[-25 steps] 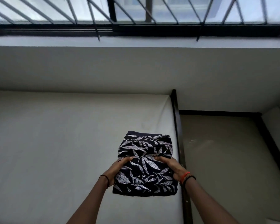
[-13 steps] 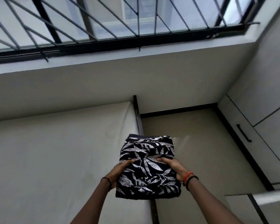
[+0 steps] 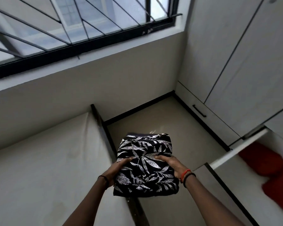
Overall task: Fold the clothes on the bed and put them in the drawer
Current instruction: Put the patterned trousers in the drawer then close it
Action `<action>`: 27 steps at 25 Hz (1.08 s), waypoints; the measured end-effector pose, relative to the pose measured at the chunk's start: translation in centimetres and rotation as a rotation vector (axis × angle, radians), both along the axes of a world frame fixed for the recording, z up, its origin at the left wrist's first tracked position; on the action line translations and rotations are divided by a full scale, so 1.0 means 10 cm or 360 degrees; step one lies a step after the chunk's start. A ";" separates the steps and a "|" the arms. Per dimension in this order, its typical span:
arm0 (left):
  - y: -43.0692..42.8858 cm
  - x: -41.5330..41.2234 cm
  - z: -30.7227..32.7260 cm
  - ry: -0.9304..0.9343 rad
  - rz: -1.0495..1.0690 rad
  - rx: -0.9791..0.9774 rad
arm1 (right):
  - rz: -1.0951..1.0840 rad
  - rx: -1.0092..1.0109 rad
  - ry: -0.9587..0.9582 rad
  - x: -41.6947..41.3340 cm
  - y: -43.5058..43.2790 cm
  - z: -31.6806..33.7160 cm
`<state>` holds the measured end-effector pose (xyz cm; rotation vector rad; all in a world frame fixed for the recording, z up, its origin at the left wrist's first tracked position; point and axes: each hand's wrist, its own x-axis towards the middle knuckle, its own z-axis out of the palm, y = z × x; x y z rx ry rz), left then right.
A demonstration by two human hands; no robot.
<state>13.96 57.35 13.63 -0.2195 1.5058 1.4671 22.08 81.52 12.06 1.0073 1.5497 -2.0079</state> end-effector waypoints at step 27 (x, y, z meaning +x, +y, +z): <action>4.72 1.01 -0.42 0.0332 -0.1236 -0.0197 | -0.1122 -0.0188 0.0002 2.63 3.44 -0.62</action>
